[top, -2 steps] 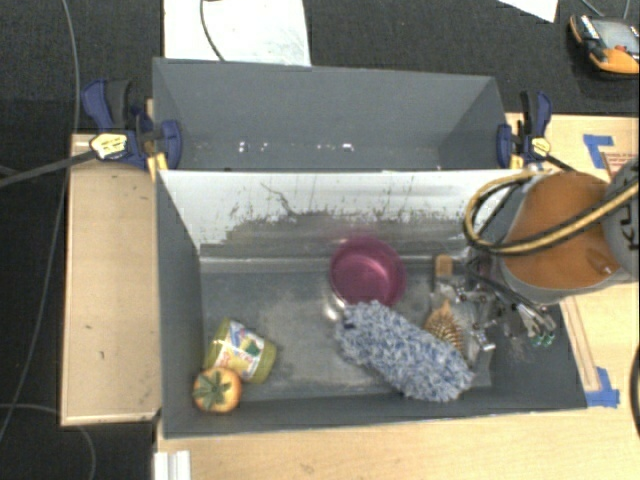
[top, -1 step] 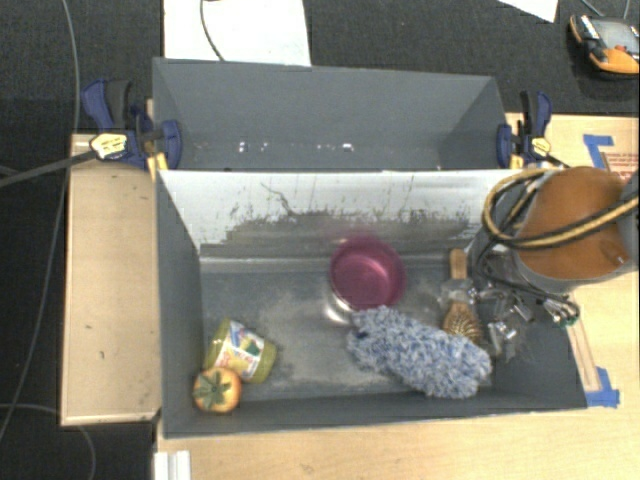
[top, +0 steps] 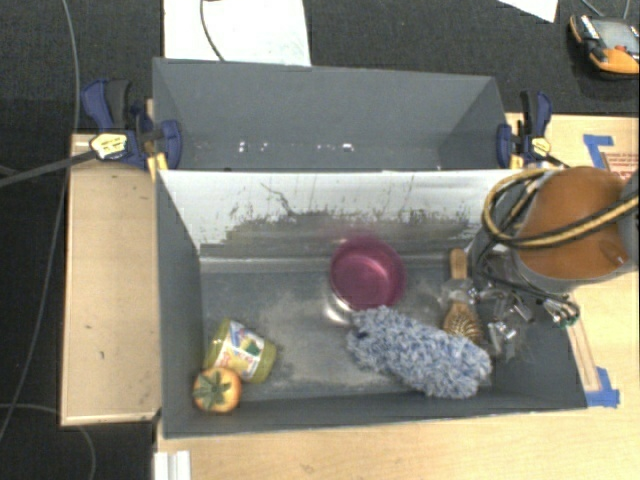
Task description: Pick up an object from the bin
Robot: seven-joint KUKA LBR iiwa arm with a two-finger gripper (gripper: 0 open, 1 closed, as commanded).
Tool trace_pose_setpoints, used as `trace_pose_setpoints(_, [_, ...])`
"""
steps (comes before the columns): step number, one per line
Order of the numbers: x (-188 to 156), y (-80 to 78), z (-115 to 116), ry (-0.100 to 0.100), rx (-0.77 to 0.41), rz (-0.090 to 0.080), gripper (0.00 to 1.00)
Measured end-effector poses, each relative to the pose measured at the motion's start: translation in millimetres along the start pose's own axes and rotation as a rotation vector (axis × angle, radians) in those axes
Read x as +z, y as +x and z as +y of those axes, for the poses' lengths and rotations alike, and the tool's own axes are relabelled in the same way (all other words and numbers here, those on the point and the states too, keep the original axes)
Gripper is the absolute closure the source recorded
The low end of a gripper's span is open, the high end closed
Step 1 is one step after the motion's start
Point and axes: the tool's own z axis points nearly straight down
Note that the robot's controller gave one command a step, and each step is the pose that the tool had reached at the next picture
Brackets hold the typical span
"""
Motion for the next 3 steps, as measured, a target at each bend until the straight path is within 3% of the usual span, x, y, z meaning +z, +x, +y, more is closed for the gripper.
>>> trace_pose_setpoints(3, [0.0, 0.1, -0.1, 0.0, 0.006, 0.0, 1.0])
